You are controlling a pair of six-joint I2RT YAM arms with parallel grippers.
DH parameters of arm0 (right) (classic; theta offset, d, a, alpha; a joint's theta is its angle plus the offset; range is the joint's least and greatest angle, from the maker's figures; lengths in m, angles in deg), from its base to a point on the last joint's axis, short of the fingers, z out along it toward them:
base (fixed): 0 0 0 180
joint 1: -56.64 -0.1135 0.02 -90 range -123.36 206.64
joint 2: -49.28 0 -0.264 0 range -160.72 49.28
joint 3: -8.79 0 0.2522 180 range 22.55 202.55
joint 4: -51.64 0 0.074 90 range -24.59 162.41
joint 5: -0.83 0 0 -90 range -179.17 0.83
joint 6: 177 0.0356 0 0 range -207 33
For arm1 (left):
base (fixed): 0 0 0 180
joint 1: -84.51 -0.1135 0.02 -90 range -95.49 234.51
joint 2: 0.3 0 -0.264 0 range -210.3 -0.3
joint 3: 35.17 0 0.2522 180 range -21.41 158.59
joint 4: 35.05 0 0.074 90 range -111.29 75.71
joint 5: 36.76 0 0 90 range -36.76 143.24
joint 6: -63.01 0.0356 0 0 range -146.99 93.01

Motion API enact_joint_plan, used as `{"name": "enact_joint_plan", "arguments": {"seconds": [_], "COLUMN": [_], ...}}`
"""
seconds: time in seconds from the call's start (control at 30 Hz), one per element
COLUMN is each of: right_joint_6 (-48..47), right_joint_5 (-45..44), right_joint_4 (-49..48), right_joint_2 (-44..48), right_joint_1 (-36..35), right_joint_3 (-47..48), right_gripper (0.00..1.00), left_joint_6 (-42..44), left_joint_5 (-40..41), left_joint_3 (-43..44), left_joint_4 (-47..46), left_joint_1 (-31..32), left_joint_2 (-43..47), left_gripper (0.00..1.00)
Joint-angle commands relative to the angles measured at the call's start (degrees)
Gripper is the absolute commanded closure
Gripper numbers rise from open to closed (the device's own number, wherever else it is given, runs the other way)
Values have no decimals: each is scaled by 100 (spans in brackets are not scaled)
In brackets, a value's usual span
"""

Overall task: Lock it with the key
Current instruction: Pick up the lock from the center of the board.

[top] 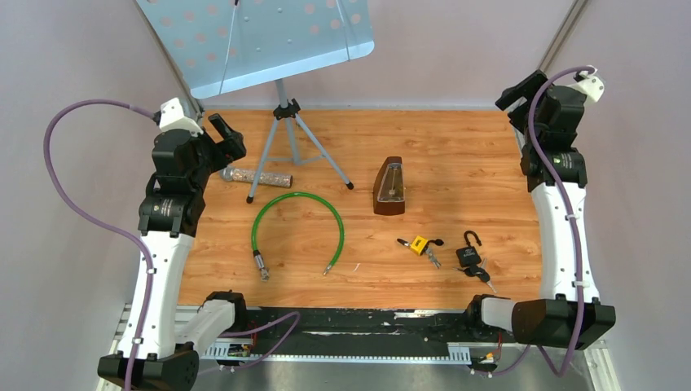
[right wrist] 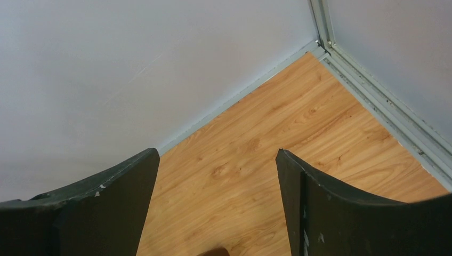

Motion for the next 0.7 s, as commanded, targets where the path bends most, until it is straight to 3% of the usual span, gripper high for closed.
{"name": "enact_joint_plan", "arguments": {"seconds": [0.0, 0.13, 0.3, 0.43, 0.53, 0.67], "right_joint_6": [351, 504, 629, 839, 909, 1082], "right_joint_5": [248, 404, 1308, 1497, 1508, 1794], "right_joint_4": [-211, -72, 176, 873, 1594, 1921], "right_joint_2": [307, 480, 621, 676, 728, 1092], "right_joint_1": [18, 20, 19, 22, 19, 10], "right_joint_3": [-279, -608, -1026, -1292, -1498, -2173], "right_gripper": [18, 18, 18, 18, 20, 25], "left_joint_6": [-175, -255, -769, -1186, -783, -235], "left_joint_5": [-25, 40, -90, -61, -235, -1942], "left_joint_3": [5, -184, -222, -169, -558, -1320], "left_joint_4": [-228, -293, 111, 865, 913, 304], "left_joint_1": [-32, -30, -30, -30, -40, -34], "left_joint_2": [101, 248, 124, 107, 463, 760], "left_gripper": [0, 0, 0, 0, 0, 0]}}
